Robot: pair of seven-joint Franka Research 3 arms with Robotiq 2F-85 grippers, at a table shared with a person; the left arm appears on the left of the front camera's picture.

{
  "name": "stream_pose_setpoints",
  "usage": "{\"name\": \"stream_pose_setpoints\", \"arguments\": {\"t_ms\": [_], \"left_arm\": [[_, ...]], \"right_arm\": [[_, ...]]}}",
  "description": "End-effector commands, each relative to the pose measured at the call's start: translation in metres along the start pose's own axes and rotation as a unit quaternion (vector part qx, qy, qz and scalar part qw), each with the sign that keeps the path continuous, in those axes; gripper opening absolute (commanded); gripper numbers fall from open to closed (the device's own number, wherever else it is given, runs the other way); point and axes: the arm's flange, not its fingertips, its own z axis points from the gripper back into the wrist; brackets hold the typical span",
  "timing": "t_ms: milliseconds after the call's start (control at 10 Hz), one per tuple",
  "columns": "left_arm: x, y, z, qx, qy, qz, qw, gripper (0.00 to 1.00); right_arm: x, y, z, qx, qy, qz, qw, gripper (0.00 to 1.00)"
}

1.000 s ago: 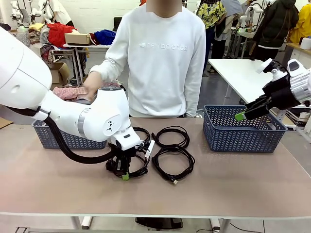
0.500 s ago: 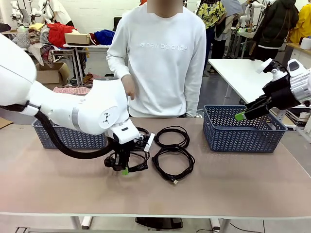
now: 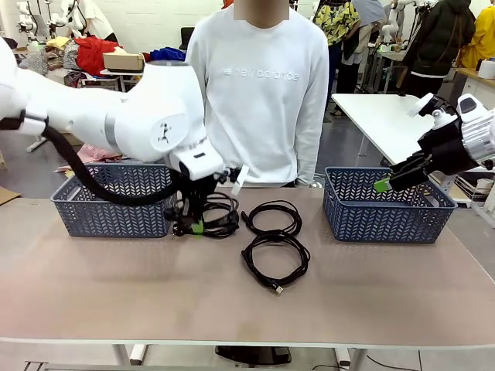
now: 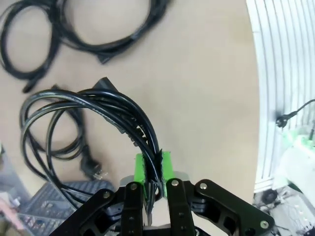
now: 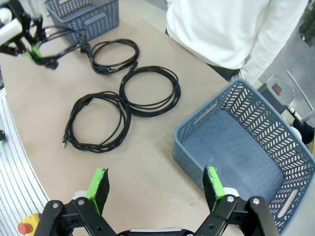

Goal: Organize the cables according to human instructions.
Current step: Pick up a bundle of cables and place it in the basket indicated by the human.

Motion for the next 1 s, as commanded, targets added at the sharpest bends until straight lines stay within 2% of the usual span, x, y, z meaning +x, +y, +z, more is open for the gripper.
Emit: {"name": "stream_pose_setpoints", "arguments": {"t_ms": [0, 500, 900], "left_arm": [[-0.011, 0.026, 0.018, 0.006, 0.006, 0.030, 1.000, 0.00], [-0.080, 0.062, 0.051, 0.026, -0.033, 0.117, 0.992, 0.00], [-0.104, 0.070, 0.057, 0.031, -0.047, 0.152, 0.987, 0.00]], "right_arm": [[0.000, -0.001, 0.000, 0.004, -0.004, 0.000, 1.000, 1.00], [0.000, -0.001, 0.000, 0.004, -0.004, 0.000, 1.000, 1.00], [0.000, -0.001, 0.000, 0.004, -0.004, 0.000, 1.000, 1.00]]}}
